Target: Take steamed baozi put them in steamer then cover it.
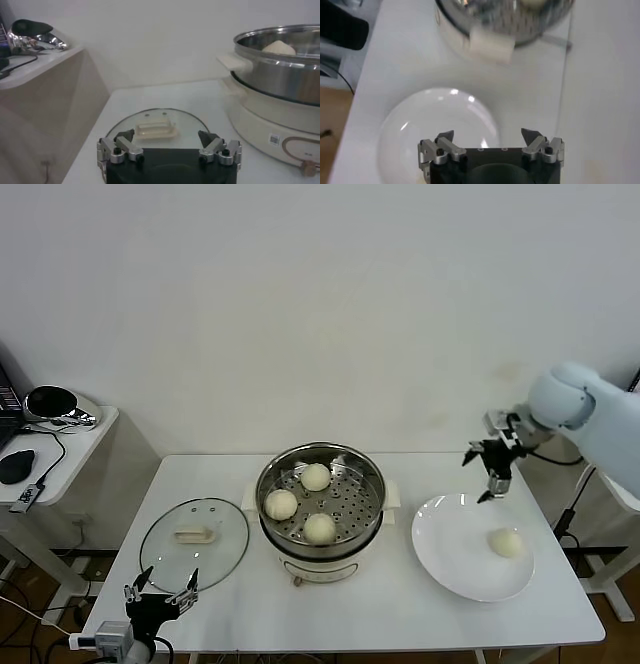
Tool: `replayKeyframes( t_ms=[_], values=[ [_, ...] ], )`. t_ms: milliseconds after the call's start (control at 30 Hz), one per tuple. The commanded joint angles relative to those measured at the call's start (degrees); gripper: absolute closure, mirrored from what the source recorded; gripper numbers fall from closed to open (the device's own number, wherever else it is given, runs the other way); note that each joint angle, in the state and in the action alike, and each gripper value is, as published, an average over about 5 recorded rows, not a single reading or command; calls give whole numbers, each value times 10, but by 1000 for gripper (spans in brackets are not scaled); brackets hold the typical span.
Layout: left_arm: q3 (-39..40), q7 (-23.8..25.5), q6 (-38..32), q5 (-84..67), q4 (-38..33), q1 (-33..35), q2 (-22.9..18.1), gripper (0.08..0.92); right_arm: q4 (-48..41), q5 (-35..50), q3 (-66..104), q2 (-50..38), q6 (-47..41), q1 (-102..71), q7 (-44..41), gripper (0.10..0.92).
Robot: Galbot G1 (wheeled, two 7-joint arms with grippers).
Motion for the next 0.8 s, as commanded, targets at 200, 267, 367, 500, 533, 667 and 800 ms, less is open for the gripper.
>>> replayKeyframes(
  t_ms=[200, 267, 367, 500, 533, 667, 800],
  values=[
    [1, -8, -2, 0, 16, 3, -3, 177, -48, -120, 110, 7, -14, -180, 25, 203],
    [3, -7, -2, 3, 17, 3, -4, 177, -62, -131, 119, 14, 1, -190, 45, 203],
    [5, -5, -1, 7, 17, 4, -5, 177, -89, -141, 131, 27, 30, -201, 63, 203],
    [5, -3, -1, 10, 17, 7, -4, 177, -126, -143, 152, 42, 65, -217, 71, 203],
    [4, -3, -1, 11, 18, 8, -4, 177, -133, -145, 156, 44, 71, -220, 74, 203],
    [4, -3, -1, 13, 20, 11, -5, 177, -152, -153, 162, 49, 90, -225, 76, 203],
    [5, -2, -1, 17, 21, 12, -7, 177, -165, -156, 173, 54, 103, -230, 74, 203]
  ],
)
